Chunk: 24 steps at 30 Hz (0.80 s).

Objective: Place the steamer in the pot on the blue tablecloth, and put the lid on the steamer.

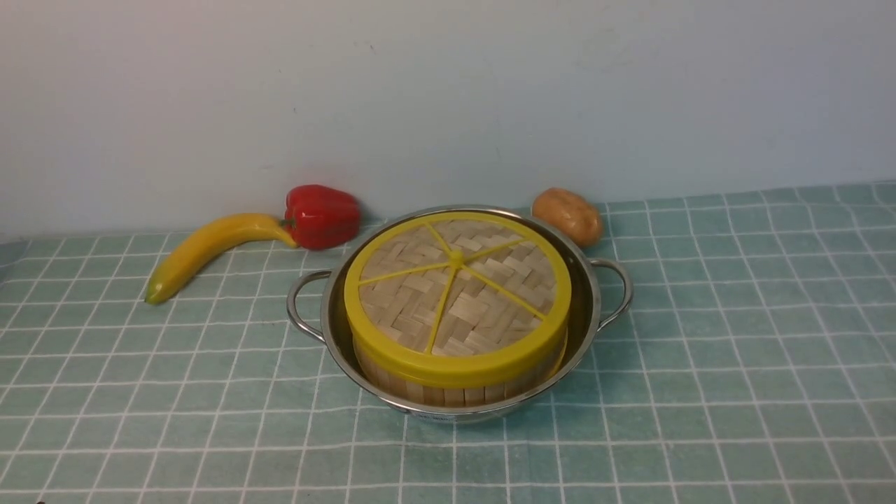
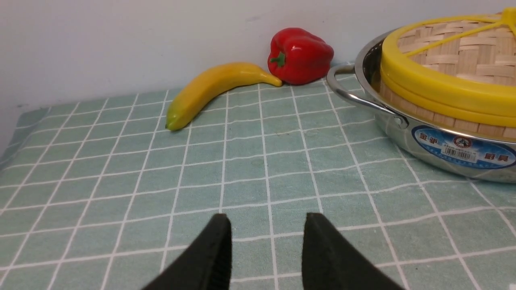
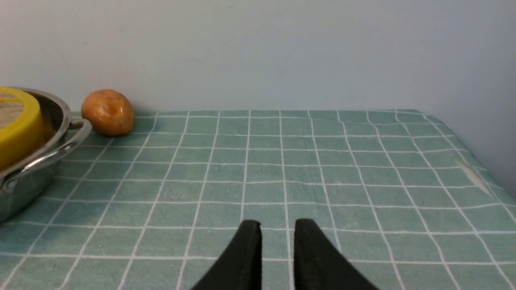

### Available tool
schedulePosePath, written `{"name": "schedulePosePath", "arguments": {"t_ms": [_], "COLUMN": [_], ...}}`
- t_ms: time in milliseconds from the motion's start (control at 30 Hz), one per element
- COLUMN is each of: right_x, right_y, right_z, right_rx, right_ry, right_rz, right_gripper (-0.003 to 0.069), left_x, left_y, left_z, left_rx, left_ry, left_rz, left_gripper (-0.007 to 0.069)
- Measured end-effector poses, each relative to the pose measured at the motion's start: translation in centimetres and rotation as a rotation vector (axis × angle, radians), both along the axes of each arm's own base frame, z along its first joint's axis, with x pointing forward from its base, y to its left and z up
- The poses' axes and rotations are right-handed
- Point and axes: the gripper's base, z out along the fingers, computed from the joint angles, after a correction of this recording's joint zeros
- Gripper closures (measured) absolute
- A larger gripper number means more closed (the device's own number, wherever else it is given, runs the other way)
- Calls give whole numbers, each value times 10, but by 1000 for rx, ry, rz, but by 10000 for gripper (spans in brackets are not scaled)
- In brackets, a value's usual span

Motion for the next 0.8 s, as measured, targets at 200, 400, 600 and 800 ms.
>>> {"name": "schedulePosePath", "arguments": {"t_ms": [200,400,600,800], "right_x": [0,0,0,0], "right_y": [0,0,1,1], "right_z": [0,-1,-2,-2], "right_rx": [-6,12,14,14], "right_ry": [1,6,20,20], "right_rz": [0,3,4,4], "right_gripper": [488,477,454,440], "left_x": [0,0,0,0], "left_y": [0,0,0,0], "left_z": [0,0,0,0], "left_rx": [0,0,0,0], "left_ry": [0,0,0,0], "left_rz": [0,0,0,0], "left_gripper": [382,382,382,382]}}
